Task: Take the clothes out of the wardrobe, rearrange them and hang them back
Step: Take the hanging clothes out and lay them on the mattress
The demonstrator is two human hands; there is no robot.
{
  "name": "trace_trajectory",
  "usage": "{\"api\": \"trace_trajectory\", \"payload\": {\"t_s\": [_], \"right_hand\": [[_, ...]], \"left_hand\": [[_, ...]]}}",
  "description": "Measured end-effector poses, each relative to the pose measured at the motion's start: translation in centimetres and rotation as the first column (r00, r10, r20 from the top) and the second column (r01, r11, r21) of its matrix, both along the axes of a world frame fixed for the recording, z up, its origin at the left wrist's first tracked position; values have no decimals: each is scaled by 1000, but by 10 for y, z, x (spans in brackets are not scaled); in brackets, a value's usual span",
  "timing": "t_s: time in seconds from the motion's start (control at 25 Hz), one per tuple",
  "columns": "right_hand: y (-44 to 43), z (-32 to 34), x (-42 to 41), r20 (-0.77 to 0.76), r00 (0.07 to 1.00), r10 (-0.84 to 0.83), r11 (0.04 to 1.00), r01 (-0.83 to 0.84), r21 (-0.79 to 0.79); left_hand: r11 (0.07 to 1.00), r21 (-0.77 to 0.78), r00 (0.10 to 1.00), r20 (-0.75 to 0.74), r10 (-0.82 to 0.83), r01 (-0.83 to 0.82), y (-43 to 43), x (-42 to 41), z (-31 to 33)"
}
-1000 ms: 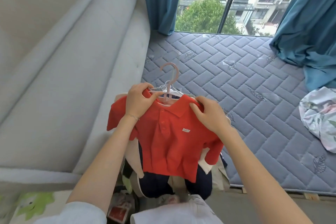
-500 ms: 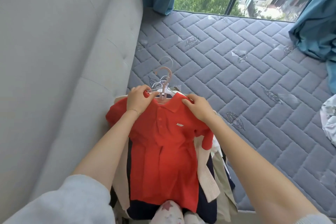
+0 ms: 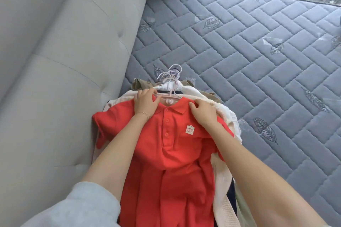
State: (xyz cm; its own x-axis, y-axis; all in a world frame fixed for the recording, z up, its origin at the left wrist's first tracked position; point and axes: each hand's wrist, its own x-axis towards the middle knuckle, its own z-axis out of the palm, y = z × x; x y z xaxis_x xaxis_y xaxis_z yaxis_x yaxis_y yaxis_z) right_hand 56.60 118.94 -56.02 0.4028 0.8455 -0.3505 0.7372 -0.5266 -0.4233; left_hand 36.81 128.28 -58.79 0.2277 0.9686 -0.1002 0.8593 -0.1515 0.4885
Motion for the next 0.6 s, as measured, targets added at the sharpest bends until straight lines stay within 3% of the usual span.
{"api": "trace_trajectory", "payload": {"t_s": [0.12,0.28,0.44,0.6], "right_hand": [[-11,14,-9,-23,999,-34,993,37,113],[-43,75,-36,-61,998,17,954,2,300],[-88,157,-74,-80,976,200,931,-164,325],[-137,228,-114,-61,922,382,878,-342,334]], "left_hand": [[996,60,989,130,-70,63,-10,-13,17],[994,105,984,169,-57,40,-58,-44,79],[990,91,994,1,-109,108,-134,-94,164],[997,82,999,-44,20,-17,-217,-139,245]]}}
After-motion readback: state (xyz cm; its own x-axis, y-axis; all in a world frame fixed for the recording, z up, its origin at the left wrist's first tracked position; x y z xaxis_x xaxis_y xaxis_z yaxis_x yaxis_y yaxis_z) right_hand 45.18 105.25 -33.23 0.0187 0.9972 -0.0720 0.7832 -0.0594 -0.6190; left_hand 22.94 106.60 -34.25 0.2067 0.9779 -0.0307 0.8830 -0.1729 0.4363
